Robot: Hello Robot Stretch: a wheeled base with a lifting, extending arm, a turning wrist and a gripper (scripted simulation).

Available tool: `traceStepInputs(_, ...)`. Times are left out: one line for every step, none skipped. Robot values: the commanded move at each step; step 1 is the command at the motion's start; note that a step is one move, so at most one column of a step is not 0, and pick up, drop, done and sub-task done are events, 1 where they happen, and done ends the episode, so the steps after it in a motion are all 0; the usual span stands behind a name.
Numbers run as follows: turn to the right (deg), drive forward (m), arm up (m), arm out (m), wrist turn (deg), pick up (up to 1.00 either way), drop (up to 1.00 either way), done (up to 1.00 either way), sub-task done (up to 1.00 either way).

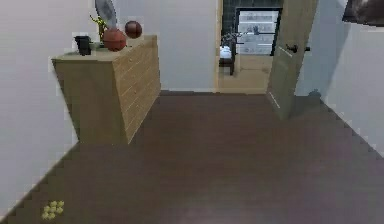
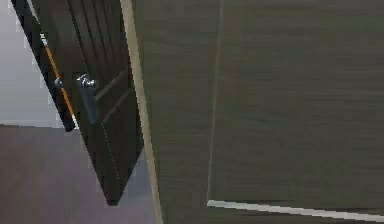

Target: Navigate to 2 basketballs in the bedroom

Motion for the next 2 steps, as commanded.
traceStepInputs(0.0,1.00,0.00,0.00,0.0,0.00,0.00,0.00,0.00)
traceStepInputs(3.0,0.00,0.00,0.00,0.0,0.00,0.00,0.00,0.00)
